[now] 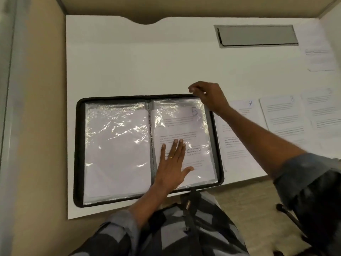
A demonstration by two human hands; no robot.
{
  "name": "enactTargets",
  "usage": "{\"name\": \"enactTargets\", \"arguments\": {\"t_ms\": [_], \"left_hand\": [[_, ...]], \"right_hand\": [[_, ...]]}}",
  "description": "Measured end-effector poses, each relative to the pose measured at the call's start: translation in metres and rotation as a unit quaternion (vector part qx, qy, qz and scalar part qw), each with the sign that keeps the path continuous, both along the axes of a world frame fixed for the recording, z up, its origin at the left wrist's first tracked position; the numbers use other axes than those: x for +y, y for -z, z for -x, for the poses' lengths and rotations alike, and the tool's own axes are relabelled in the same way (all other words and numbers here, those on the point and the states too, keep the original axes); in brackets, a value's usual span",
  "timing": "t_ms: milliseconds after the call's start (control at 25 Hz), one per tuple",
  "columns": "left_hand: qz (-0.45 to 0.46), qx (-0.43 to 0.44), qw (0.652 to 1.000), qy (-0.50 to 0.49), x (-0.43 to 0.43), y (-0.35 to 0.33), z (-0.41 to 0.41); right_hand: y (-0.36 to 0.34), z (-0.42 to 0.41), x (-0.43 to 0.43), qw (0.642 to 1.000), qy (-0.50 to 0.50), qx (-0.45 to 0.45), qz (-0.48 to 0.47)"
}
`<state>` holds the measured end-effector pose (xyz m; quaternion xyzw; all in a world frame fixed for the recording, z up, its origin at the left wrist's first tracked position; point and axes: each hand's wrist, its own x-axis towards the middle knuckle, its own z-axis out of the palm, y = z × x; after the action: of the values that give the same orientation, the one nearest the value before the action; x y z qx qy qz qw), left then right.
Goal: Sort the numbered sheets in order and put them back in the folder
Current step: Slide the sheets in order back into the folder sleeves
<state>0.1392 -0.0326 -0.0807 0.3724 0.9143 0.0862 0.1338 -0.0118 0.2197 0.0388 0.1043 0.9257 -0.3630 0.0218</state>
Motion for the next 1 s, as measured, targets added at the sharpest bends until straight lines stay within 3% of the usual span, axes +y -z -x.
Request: {"name": "enactTargets", "arguments": {"t_ms": [360, 520, 640, 720, 760, 800, 880, 1000], "left_hand": [[-0.077, 0.039, 0.996, -0.014, 0.004, -0.012, -0.009], [-0.227, -0.045, 0.963, -0.142, 0.013, -0.022, -0.017], [-0.281, -0.104, 0.935, -0.190, 0.014, -0.018, -0.012], [-0.354, -0.184, 0.884, -0.244, 0.012, -0.025, -0.002], [-0.399, -0.184, 0.849, -0.293, 0.008, -0.057, -0.028], [-0.432, -0.154, 0.820, -0.343, -0.002, -0.098, -0.065], [-0.471, -0.200, 0.767, -0.386, -0.010, -0.113, -0.056], [-0.494, -0.266, 0.719, -0.410, -0.021, -0.115, -0.058]], "right_hand": [[0.031, -0.211, -0.014, 0.987, 0.145, -0.073, -0.001], [0.039, -0.245, -0.029, 0.987, 0.138, -0.079, 0.033], [0.046, -0.257, -0.044, 0.984, 0.169, -0.049, 0.039], [0.048, -0.243, -0.049, 0.974, 0.220, -0.021, 0.045], [0.034, -0.260, -0.049, 0.977, 0.199, 0.010, 0.072], [0.012, -0.284, -0.057, 0.987, 0.130, 0.032, 0.091], [0.017, -0.262, -0.074, 0.992, 0.071, 0.012, 0.102], [0.015, -0.251, -0.108, 0.993, -0.036, 0.006, 0.112]]}}
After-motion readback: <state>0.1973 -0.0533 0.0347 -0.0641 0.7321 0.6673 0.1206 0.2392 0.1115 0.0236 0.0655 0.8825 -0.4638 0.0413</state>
